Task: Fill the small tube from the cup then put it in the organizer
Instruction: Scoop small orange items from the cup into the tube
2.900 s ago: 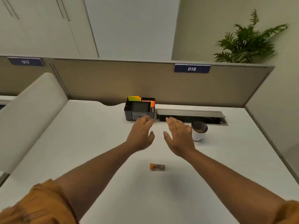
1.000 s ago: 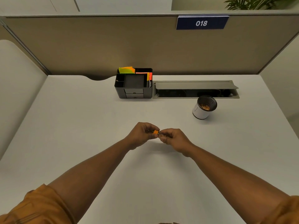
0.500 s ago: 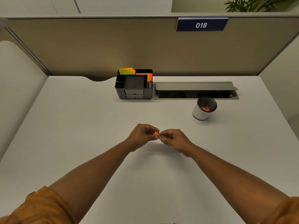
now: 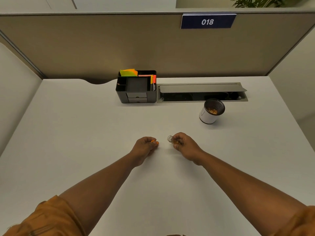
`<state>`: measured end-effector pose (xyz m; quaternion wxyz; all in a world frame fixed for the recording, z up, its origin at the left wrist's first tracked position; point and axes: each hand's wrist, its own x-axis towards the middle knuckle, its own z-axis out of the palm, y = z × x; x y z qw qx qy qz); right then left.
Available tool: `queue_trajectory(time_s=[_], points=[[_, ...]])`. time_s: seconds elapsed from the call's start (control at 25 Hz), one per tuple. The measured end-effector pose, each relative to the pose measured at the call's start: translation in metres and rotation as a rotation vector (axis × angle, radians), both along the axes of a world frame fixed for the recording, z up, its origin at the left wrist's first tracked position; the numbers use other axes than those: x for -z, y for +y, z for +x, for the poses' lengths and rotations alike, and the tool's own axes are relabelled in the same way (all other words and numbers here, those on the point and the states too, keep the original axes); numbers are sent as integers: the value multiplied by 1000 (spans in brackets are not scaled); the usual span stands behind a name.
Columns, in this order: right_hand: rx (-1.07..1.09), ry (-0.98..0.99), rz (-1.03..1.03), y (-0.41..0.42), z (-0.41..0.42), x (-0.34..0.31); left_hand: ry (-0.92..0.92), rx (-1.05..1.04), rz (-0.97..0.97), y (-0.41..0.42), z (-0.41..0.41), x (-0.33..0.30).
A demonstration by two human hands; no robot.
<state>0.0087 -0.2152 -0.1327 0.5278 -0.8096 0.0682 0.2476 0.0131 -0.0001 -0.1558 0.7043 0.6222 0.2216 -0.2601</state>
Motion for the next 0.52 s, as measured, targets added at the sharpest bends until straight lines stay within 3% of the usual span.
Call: queue_trajectory(time_s=[0.28, 0.52], points=[[208, -141, -1, -27, 27, -20, -98, 112, 177, -31, 22, 12], [536, -454, -182, -67, 57, -41, -227, 223, 255, -74, 49, 15]])
